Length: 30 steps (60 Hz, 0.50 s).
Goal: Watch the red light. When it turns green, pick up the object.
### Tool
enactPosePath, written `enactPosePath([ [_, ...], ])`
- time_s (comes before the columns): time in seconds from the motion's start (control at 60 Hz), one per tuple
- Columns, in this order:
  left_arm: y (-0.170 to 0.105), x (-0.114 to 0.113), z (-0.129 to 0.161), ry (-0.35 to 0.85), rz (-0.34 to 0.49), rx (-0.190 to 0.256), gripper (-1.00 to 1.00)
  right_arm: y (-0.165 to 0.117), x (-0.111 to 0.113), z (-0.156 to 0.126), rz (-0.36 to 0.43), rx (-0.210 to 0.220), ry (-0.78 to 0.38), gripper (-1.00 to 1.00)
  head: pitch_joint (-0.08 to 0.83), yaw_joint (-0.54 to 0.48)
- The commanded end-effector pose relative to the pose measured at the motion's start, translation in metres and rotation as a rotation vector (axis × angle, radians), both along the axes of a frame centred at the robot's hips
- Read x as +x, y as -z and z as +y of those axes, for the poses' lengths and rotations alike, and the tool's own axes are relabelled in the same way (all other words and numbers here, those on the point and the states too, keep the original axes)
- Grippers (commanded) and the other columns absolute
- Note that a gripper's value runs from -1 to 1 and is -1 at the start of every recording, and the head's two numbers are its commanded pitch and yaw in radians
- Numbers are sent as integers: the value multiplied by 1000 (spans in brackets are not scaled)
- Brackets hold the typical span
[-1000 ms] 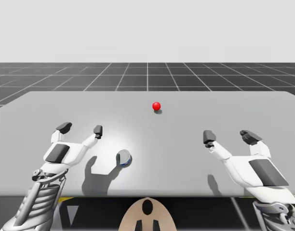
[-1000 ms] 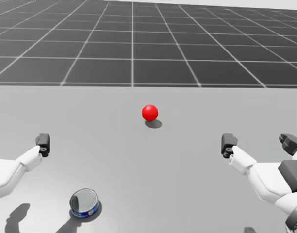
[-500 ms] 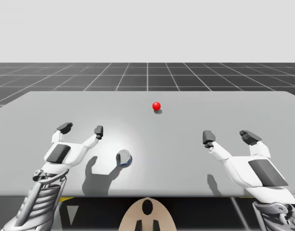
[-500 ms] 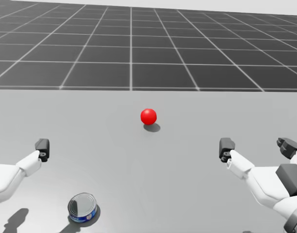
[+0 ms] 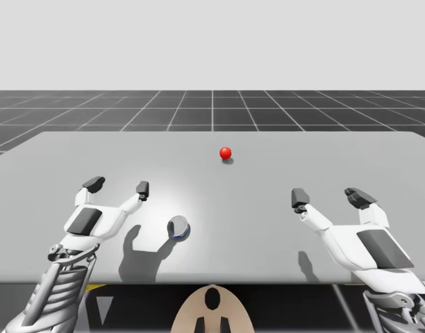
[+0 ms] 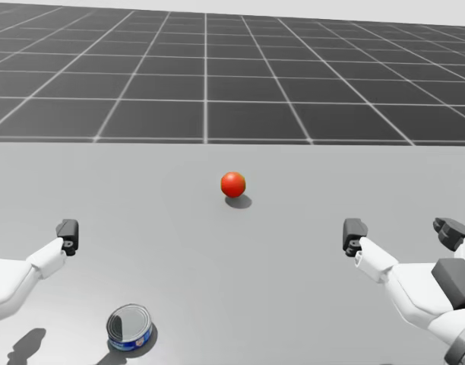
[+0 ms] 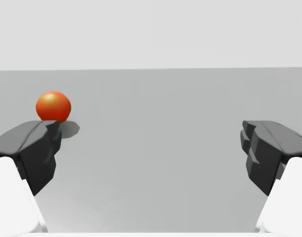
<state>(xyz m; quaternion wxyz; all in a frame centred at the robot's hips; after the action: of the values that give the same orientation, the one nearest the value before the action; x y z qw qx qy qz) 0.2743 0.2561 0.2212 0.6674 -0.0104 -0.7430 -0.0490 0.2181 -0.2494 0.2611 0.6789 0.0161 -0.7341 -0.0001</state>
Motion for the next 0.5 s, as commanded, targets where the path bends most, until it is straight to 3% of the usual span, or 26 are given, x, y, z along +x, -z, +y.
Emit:
enactPosePath([
  [0.017,0,0,0,1,0,1,-1000,1,0,2,2,12,2,-1000,409,-77],
  [0.3,0,0,0,1,0,1,-1000,1,-1,2,3,10,2,-1000,418,-72],
  [0.5,1,0,0,-2,1,2,-1000,2,-1,2,6,11,-2,-1000,554,33],
])
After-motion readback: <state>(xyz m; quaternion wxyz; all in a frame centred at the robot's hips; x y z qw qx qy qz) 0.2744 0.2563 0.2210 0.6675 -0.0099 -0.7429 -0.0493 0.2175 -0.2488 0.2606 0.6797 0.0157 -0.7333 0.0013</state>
